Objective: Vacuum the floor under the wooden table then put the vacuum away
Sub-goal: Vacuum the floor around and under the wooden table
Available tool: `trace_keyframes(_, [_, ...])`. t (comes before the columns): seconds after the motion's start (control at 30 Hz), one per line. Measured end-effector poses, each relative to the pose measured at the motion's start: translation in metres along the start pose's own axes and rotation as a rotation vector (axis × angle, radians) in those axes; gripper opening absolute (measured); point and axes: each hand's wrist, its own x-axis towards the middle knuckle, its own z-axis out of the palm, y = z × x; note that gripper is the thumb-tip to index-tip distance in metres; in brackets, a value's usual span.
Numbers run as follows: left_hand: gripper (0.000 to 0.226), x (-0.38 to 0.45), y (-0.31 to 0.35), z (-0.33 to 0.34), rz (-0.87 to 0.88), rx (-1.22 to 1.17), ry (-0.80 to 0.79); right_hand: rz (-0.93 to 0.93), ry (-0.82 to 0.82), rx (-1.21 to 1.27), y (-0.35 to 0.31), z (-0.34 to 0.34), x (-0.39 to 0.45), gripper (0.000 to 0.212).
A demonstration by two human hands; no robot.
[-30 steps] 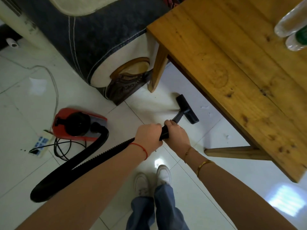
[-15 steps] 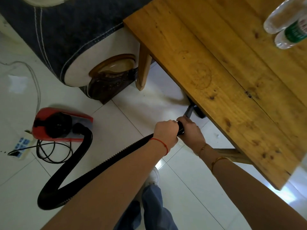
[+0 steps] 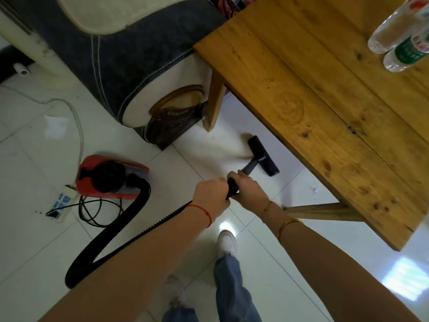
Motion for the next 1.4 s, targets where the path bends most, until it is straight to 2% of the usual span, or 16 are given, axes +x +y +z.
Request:
trace_keyframes(0.4, [0.021,-0.12,-0.105,0.026,-0.118,-0.039,-0.007,-0.153,-0.086,0.01,-0.129,0.08,-0.024,0.033])
trace_keyframes(0.73, [0.022,-0.187,-0.156,0.032,-0.22,-0.073,0.017,-0.291,-0.175,-0.029,-0.197,0.116,-0.032,0.035])
trace_keyframes(1.03, [0.023,-0.19,-0.17,0.028,-0.281,-0.146,0.011,-0.337,-0.197,-0.047,-0.209,0.117,-0.016,0.036])
trace_keyframes(1.4, [0.023,-0.112,-0.154,-0.003,-0.33,-0.214,0.058,-0.337,-0.213,-0.099,-0.173,0.062,0.047,0.037])
